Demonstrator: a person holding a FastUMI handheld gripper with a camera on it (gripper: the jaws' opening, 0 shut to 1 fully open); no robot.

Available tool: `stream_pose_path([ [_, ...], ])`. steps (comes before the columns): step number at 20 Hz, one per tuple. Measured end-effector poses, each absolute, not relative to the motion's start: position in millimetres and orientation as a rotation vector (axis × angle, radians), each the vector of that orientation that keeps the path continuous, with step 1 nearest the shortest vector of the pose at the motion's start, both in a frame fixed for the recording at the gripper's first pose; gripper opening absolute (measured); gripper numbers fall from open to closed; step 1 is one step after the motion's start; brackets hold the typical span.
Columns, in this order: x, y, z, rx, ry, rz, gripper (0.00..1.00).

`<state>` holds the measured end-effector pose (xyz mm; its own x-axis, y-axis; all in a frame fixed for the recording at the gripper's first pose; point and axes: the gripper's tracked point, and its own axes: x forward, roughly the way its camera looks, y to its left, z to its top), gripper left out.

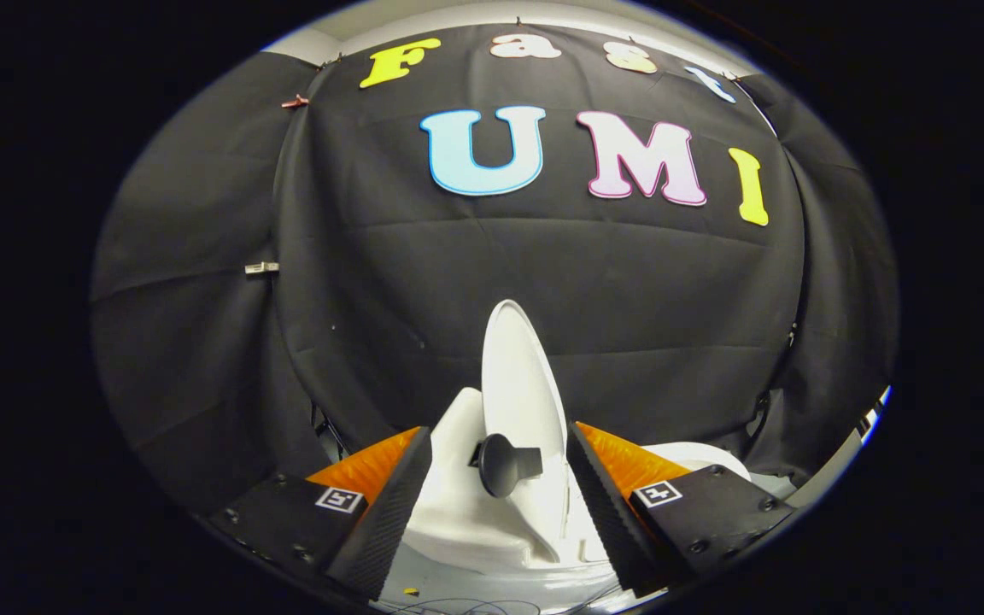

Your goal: Open the toilet lid.

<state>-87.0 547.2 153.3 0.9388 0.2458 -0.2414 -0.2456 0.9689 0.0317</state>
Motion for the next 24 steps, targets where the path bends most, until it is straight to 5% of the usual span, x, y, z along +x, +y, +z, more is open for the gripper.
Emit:
stream_pose_path([
  [24, -107.7, 428.6, 136.4, 0.045, 0.255, 0.362, 0.99],
])
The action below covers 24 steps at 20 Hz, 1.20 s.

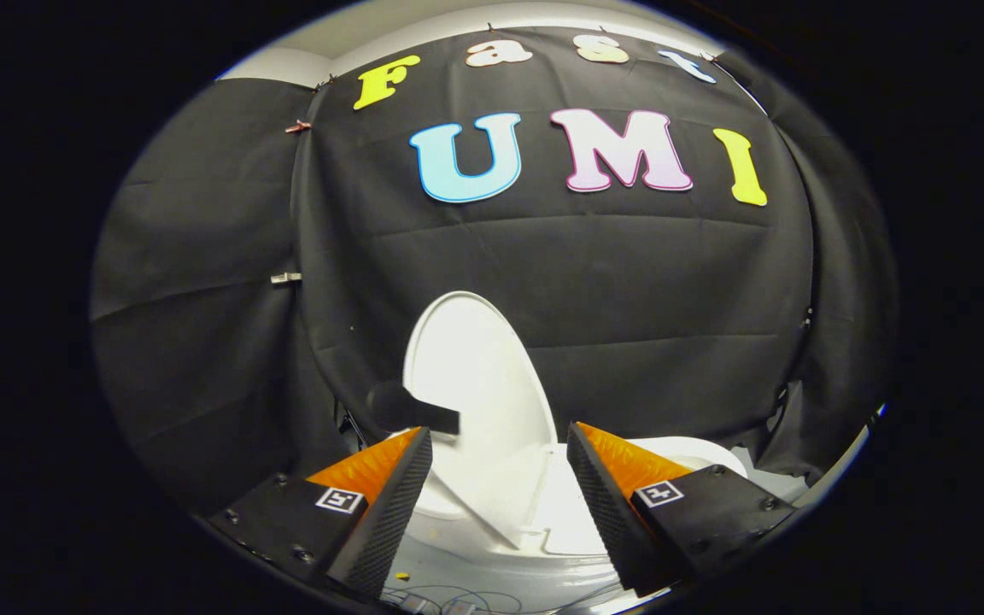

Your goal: Open the toilet lid.

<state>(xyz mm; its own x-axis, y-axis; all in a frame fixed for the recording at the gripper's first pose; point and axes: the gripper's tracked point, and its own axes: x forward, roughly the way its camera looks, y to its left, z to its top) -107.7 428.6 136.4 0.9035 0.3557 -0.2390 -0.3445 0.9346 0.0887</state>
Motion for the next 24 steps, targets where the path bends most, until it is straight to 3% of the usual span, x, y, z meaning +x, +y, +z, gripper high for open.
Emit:
stream_pose_path([
  [15, -33.8, 257.8, 49.1, -0.044, 0.182, 0.214, 0.99],
  [24, -15.3, 198.9, 42.5, -0.032, 0.129, 0.142, 0.99],
])
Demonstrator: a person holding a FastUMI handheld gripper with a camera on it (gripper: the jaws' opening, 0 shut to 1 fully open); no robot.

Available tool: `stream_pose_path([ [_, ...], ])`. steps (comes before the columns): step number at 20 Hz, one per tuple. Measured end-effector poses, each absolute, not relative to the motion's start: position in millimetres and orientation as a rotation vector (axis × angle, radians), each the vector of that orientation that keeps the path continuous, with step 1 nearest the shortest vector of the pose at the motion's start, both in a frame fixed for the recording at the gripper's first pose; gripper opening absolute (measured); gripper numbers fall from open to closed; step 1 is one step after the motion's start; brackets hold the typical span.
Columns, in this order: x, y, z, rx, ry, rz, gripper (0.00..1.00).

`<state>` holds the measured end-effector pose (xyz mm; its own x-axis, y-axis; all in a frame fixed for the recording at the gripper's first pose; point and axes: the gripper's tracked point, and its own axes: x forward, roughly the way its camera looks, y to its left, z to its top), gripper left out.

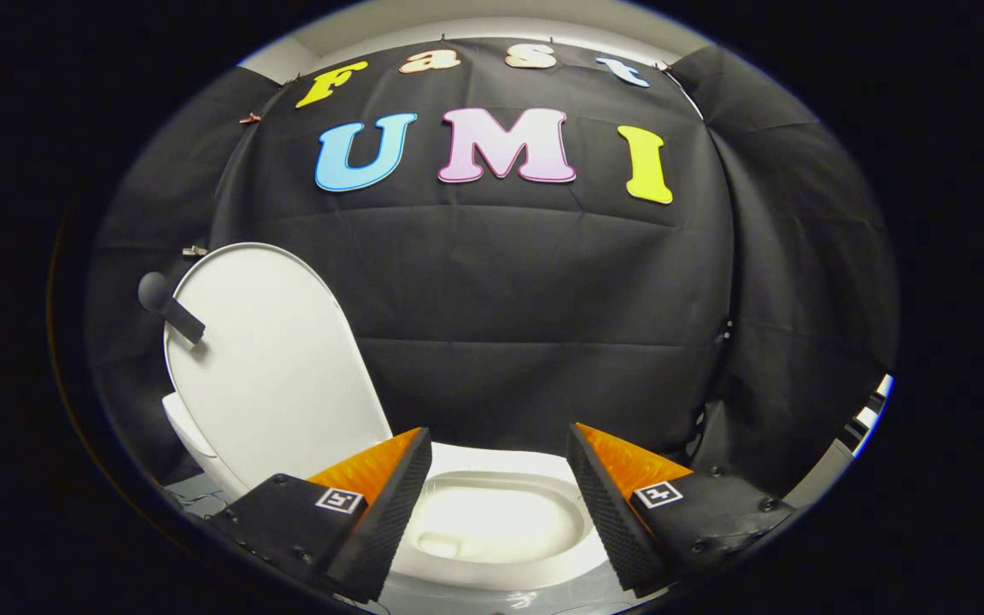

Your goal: Open the toilet lid.

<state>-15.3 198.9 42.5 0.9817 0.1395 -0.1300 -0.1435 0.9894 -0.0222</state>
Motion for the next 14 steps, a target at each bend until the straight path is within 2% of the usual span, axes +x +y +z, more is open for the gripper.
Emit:
stream_pose_path([
  [14, -12.7, 182.6, 32.9, -0.017, 0.142, 0.123, 0.99],
])
